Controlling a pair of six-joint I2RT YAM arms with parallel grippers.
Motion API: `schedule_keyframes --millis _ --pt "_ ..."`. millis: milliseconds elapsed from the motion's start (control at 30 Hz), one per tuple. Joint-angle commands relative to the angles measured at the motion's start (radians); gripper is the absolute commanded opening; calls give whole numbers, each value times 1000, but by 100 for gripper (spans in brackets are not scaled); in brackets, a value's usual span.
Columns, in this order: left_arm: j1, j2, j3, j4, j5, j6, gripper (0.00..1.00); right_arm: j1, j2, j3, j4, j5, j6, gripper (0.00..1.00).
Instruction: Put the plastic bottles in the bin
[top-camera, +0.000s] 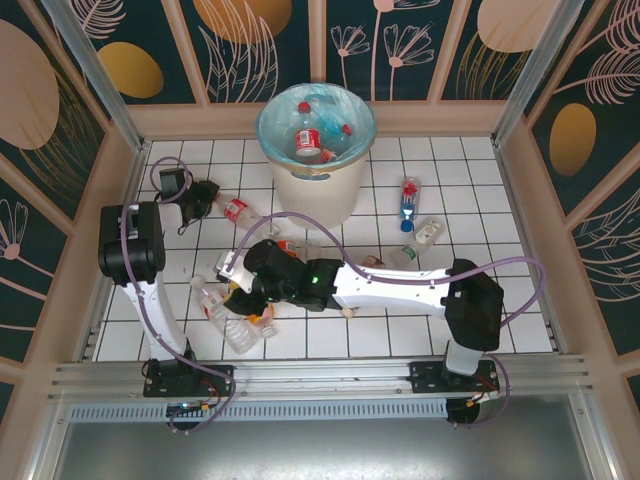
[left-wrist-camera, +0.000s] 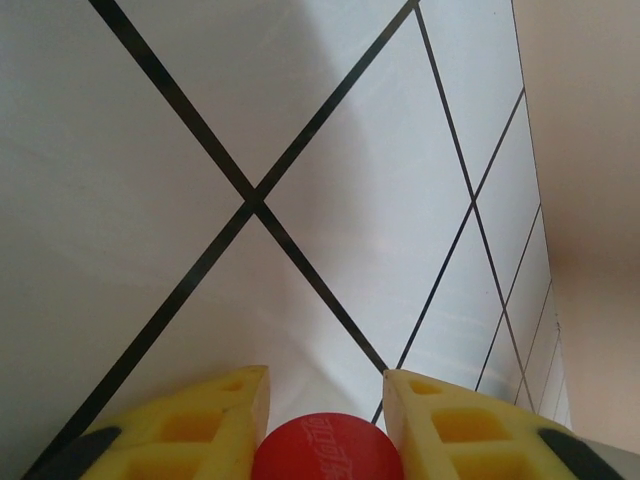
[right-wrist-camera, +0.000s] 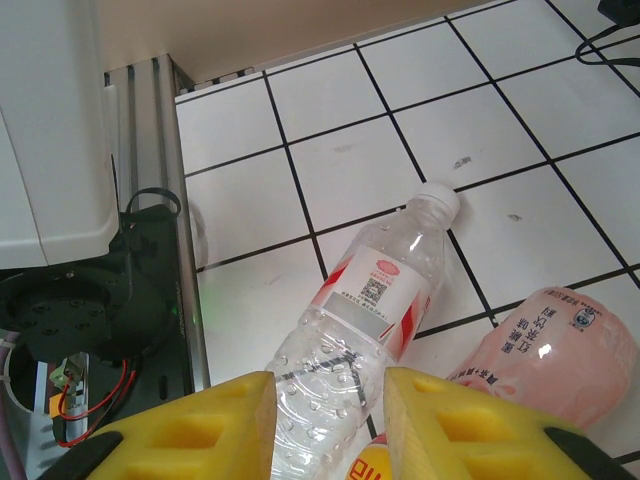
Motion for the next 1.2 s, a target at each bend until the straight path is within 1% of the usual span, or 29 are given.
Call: schedule_keyframes --millis 0,200,300,367,400,467,500,667,833,933,1067,1167 --pt "13 8 10 35 27 3 22 -5 8 32 -12 27 -14 34" --pt "13 -59 26 41 25 17 21 -5 0 66 -47 76 -34 34" --pt "15 -111 19 55 26 8 20 -12 -12 102 -70 126 -8 32" --pt "15 -163 11 62 14 10 20 -21 -40 122 -67 132 14 32" --pt "16 -192 10 61 4 17 18 -25 -63 123 -54 131 20 32" --pt "16 -243 4 64 -8 25 9 -38 -116 103 0 126 29 33" --pt "15 -273 1 58 -22 32 6 -46 -150 89 29 124 32 33" --pt "15 -442 5 -12 -108 103 0 -120 -312 13 133 120 72 35" --pt "15 -594 49 -107 -211 200 0 -220 -489 -111 250 129 146 35" --pt "15 -684 86 -137 -264 247 0 -253 -588 -178 311 195 174 33" --pt "16 -772 164 -176 -331 338 0 -254 -674 -229 359 250 112 33" --pt "16 -795 249 -217 -329 393 0 -257 -699 -222 352 299 66 33"
